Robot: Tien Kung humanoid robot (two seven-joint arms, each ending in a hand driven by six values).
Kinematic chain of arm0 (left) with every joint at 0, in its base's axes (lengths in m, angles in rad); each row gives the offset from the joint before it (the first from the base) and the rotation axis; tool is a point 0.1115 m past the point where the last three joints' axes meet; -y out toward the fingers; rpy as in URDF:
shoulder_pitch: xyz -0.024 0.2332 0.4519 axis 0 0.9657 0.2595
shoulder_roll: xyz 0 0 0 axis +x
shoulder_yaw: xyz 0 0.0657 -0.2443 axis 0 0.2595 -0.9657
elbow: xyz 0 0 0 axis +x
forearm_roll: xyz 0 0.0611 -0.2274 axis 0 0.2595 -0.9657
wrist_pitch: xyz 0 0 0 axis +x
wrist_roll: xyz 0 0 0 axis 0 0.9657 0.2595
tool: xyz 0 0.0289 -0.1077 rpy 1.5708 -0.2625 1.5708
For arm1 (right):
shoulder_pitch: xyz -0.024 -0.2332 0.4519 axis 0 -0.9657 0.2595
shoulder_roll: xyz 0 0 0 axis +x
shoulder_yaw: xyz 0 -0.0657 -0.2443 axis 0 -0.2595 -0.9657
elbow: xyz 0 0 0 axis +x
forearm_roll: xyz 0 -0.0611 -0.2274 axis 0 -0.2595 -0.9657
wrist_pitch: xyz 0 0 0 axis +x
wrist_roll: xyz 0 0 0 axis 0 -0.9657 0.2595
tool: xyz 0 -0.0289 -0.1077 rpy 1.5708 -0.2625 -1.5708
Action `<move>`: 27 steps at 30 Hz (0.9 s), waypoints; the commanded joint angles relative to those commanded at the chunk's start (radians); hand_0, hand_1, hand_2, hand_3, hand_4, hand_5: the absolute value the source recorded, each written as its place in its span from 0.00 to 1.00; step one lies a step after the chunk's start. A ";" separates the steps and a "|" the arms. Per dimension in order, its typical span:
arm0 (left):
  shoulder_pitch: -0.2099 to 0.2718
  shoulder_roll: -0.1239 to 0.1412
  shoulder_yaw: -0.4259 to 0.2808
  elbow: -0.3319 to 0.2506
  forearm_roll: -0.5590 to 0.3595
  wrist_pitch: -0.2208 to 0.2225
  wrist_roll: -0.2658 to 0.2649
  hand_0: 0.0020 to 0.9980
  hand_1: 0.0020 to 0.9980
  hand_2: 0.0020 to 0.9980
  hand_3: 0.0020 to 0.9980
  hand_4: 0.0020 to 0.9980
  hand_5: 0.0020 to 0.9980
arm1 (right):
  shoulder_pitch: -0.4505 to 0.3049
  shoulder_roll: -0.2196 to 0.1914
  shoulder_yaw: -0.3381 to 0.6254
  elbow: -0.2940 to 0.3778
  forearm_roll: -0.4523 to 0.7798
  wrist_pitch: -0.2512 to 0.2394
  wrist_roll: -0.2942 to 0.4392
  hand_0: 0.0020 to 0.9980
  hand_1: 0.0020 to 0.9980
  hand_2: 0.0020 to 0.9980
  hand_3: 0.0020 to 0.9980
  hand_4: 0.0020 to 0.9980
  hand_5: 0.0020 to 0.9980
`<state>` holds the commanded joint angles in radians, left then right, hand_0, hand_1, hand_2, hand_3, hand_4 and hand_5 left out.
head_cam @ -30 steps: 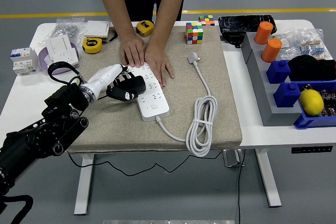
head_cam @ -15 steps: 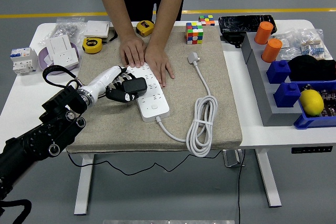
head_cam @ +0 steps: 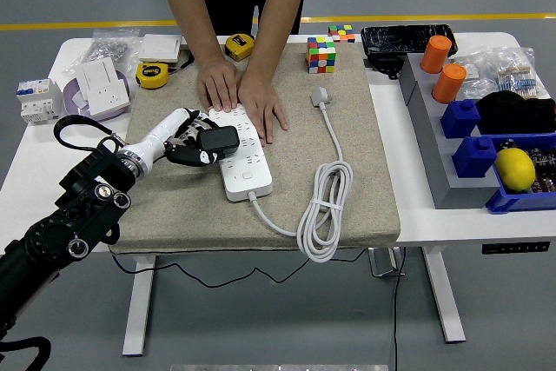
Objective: Pick up the plug,place it near the board,insert it into the board,press the button
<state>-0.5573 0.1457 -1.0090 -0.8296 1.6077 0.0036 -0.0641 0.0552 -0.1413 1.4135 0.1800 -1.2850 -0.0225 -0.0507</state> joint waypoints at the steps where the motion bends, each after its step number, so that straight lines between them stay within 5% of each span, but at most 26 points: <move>1: -0.001 0.000 0.004 0.001 0.004 0.000 0.000 0.32 0.32 0.41 0.49 0.62 0.06 | 0.001 0.000 0.000 0.000 0.000 0.000 0.000 0.92 0.79 0.74 0.78 1.00 0.74; 14: -0.029 -0.008 0.043 0.020 0.048 0.009 -0.001 0.32 0.34 0.42 0.50 0.62 0.08 | 0.004 -0.002 0.002 0.000 0.000 0.000 0.000 0.92 0.79 0.74 0.78 1.00 0.74; 15: -0.033 -0.008 0.046 0.022 0.054 0.010 -0.001 0.33 0.43 0.48 0.53 0.64 0.10 | 0.005 -0.002 0.002 0.000 0.000 0.000 0.000 0.92 0.79 0.74 0.78 1.00 0.74; 27: -0.058 -0.019 0.070 0.055 0.078 0.017 0.002 0.36 0.51 0.54 0.56 0.67 0.11 | 0.007 -0.003 0.005 0.000 -0.001 -0.001 0.000 0.92 0.78 0.74 0.78 1.00 0.74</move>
<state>-0.6152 0.1263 -0.9392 -0.7749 1.6856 0.0201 -0.0625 0.0625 -0.1442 1.4183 0.1800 -1.2863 -0.0235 -0.0505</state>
